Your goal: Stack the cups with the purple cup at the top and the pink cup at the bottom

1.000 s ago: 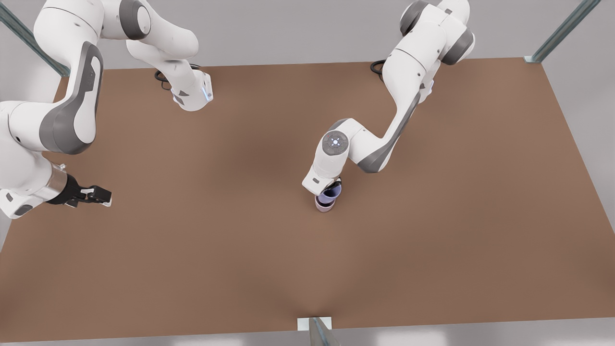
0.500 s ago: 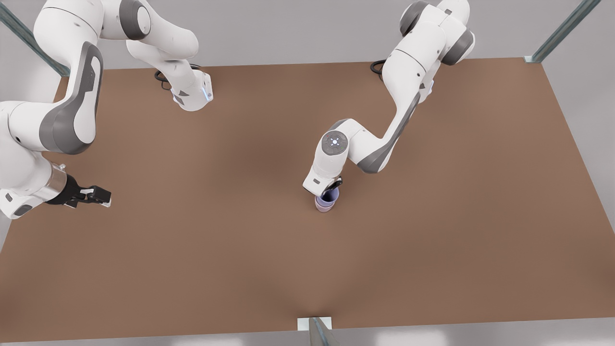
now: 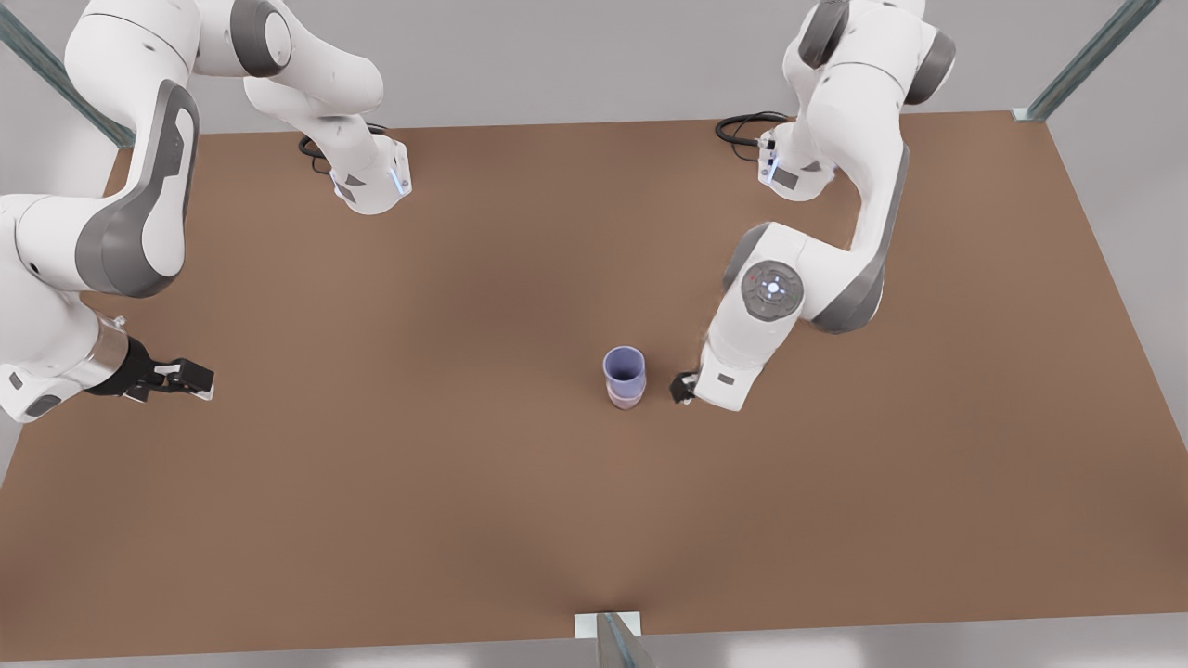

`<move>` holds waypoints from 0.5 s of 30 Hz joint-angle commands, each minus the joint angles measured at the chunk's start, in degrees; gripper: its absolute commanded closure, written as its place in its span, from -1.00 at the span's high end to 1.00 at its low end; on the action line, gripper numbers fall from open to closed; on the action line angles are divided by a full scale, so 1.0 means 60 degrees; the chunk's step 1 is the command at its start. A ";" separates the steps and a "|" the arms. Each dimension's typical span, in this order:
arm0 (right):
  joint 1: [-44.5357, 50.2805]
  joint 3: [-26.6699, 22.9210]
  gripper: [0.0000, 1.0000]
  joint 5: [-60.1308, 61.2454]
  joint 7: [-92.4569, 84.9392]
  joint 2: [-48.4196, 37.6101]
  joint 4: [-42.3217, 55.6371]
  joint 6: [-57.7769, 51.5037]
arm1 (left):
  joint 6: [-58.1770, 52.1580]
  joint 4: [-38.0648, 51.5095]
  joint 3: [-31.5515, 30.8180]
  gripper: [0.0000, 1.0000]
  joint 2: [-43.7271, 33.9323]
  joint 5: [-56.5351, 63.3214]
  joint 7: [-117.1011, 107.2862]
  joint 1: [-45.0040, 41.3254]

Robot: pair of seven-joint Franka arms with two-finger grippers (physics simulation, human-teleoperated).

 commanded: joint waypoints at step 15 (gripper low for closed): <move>0.0000 -0.0015 1.00 0.0021 -0.0015 0.0001 0.0009 0.0019 | -0.1889 -0.1296 -0.0617 1.00 -0.3095 0.0512 0.7659 0.2092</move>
